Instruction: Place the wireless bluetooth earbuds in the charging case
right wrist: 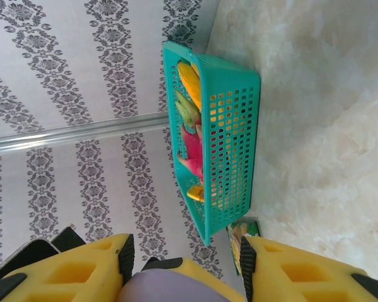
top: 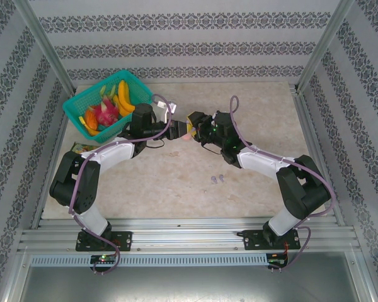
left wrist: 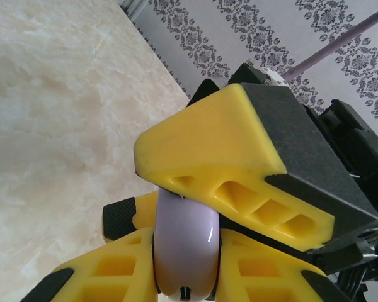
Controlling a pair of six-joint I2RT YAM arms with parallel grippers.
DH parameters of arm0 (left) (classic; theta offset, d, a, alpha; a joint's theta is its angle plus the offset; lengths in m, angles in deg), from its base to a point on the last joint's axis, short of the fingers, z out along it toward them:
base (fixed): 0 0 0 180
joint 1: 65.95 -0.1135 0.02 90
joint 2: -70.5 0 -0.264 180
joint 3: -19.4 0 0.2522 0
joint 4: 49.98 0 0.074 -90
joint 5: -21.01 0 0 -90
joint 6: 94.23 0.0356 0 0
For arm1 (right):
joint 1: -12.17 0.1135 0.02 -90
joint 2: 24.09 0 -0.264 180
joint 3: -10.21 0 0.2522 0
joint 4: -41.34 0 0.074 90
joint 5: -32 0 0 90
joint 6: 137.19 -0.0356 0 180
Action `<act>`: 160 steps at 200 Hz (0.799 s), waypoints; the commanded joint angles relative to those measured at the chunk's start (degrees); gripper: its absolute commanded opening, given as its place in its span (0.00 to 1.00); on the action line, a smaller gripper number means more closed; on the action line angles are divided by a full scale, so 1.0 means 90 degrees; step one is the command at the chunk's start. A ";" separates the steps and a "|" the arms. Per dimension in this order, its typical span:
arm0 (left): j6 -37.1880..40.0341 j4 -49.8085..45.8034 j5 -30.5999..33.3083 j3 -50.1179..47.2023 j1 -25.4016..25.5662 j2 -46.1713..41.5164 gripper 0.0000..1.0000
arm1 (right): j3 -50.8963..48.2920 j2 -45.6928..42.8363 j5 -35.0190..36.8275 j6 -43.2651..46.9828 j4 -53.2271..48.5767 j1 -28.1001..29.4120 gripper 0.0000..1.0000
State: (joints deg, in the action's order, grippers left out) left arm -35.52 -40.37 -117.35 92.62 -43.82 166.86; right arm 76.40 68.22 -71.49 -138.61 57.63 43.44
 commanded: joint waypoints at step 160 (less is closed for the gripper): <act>0.0244 -0.0360 -0.0757 0.0366 -0.0037 0.0140 0.13 | -0.0754 -0.1292 -0.3784 0.5040 0.0032 -0.1803 0.71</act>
State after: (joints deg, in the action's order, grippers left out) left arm -35.24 -42.16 -121.26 93.65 -43.93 167.55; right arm 70.32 57.01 -97.87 -102.50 57.74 26.63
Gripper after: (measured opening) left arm 0.216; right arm 0.718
